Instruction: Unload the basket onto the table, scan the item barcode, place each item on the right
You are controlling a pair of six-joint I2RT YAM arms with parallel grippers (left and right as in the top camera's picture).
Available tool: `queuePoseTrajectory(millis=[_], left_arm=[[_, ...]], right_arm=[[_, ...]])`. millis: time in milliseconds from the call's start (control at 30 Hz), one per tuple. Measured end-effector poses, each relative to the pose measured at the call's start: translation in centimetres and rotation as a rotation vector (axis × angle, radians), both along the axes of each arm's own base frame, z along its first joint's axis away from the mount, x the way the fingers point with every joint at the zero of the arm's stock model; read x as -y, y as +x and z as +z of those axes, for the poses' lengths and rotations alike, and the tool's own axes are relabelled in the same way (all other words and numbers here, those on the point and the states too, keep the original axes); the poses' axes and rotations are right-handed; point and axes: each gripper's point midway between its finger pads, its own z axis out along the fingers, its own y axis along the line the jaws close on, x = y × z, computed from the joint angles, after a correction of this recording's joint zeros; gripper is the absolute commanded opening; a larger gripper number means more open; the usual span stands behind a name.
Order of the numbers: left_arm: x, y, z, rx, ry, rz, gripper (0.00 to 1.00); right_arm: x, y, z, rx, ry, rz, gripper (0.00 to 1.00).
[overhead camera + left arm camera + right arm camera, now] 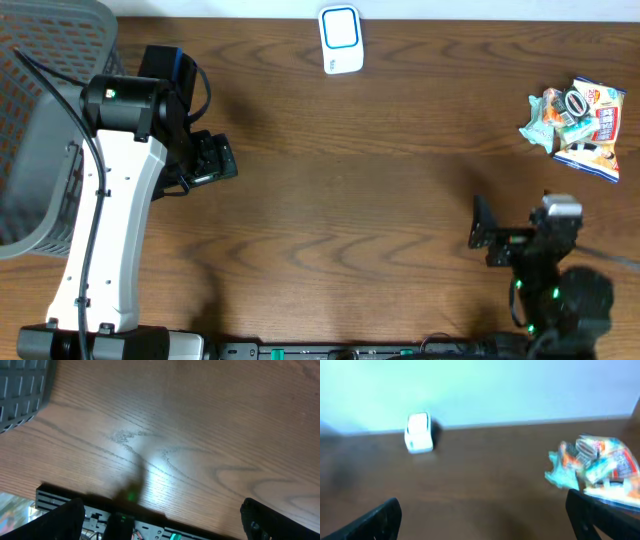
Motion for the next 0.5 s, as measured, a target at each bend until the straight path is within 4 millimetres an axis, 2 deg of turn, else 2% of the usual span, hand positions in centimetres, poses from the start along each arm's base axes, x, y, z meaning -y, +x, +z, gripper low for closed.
queuePoseTrajectory(millis=[133, 333, 500], left_arm=[[0.0, 0.0, 0.0, 0.000, -0.001, 0.000, 0.98], [0.0, 0.0, 0.0, 0.000, 0.000, 0.000, 0.98], [0.0, 0.0, 0.0, 0.000, 0.000, 0.000, 0.98]], right_arm=[[-0.2, -0.4, 0.4, 0.140, -0.004, 0.009, 0.99], [-0.3, 0.3, -1.8, 0.160, -0.004, 0.017, 0.99], [-0.3, 0.5, -1.8, 0.210, -0.004, 0.019, 0.99]])
